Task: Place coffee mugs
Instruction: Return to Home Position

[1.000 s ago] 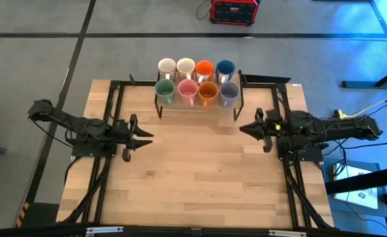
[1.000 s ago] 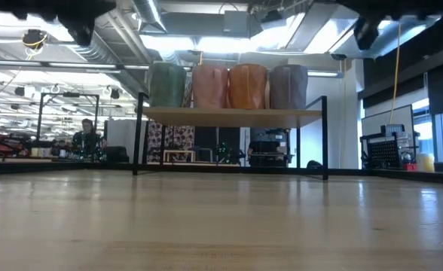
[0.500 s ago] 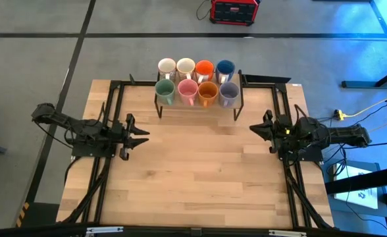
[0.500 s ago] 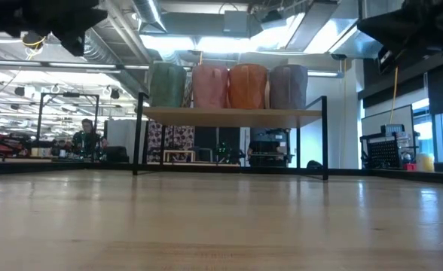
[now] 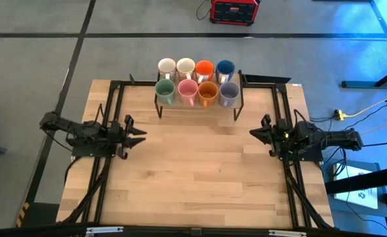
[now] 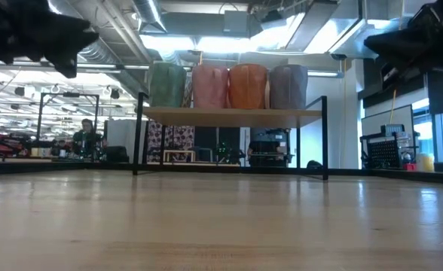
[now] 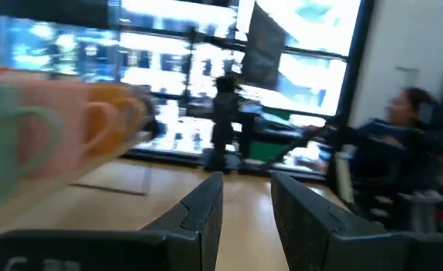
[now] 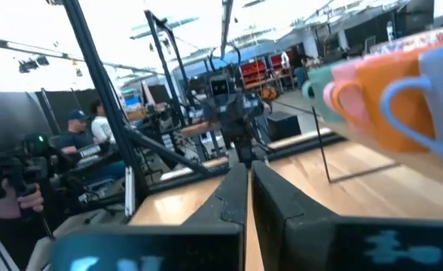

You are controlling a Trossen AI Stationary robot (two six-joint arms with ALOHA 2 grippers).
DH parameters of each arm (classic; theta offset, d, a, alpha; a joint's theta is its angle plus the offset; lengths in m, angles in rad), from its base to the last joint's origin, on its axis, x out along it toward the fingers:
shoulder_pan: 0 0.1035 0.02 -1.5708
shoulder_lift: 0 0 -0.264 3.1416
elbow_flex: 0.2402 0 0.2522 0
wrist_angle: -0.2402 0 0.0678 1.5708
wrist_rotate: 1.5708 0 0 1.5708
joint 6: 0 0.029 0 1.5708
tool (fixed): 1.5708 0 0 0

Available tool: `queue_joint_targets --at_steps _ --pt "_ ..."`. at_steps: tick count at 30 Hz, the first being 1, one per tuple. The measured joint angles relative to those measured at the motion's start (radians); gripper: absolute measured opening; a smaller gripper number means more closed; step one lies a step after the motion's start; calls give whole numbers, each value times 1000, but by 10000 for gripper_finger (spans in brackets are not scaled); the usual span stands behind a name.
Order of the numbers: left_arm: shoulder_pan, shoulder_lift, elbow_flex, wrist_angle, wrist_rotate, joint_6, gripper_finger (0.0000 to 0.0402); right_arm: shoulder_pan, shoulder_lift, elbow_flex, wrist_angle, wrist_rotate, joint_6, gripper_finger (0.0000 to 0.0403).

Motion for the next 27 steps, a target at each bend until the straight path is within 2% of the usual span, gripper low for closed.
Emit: queue_joint_targets --at_steps 3,7,12,16,18,22,27 --pt "39 -4 0 -26 -30 -16 108 0 0 -6 -23 0 7 7" --pt "86 -4 0 -37 -13 -33 108 0 0 -6 -10 -1 -13 7" --pt "98 -4 0 -112 72 -69 108 0 0 -6 -66 -7 -14 7" --pt "100 -4 0 -163 124 -102 108 0 0 -6 -139 38 45 7" --pt "100 -3 0 -164 123 -75 108 0 1 -6 -146 47 52 7" --pt "102 -1 0 -153 37 -65 108 0 2 -6 -138 104 51 7" --pt "102 2 0 -152 30 -69 108 0 2 -5 -138 107 51 7"
